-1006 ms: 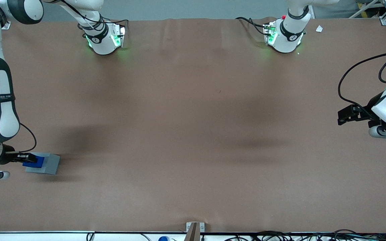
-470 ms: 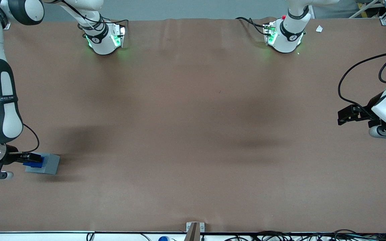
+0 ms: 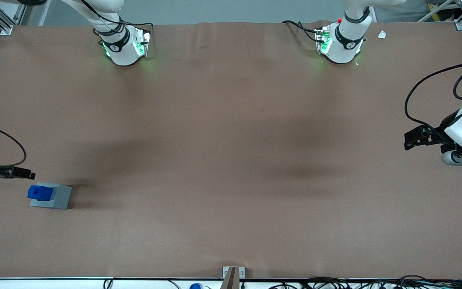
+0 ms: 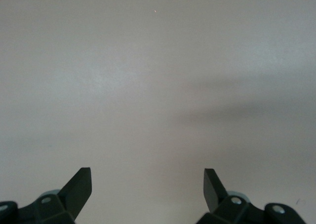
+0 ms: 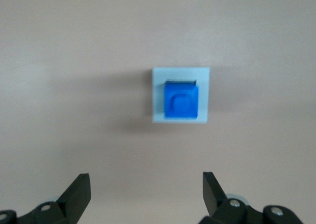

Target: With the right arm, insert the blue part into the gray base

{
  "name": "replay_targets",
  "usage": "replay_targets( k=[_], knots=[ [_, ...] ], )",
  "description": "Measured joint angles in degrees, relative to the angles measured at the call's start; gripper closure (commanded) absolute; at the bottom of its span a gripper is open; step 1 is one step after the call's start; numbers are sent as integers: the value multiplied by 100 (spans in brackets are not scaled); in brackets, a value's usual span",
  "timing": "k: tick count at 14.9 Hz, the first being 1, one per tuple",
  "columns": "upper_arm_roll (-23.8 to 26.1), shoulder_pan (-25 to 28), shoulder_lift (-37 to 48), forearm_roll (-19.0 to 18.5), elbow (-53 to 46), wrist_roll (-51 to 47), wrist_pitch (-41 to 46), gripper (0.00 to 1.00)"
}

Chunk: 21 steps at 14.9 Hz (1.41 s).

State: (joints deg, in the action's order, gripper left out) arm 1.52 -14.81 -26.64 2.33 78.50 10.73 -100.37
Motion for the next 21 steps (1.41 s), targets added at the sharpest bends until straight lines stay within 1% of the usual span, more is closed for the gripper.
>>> replay_targets(
  k=[3,6,8,10,12,14,18,21],
  knots=[
    [13,224,753,27,20,-223,786,0],
    [16,434,1415,27,109,-412,1374,0],
    [21,675,1846,3,388,-751,1498,0],
    [29,1052,2162,-138,675,-1330,1500,0],
    [33,1395,2254,-427,759,-1927,1468,0],
    [34,1527,2259,-586,729,-2211,1416,0],
    [-41,1498,2259,-599,622,-2256,1396,0],
    [-66,1438,2258,-599,621,-2321,1557,0]
  ],
)
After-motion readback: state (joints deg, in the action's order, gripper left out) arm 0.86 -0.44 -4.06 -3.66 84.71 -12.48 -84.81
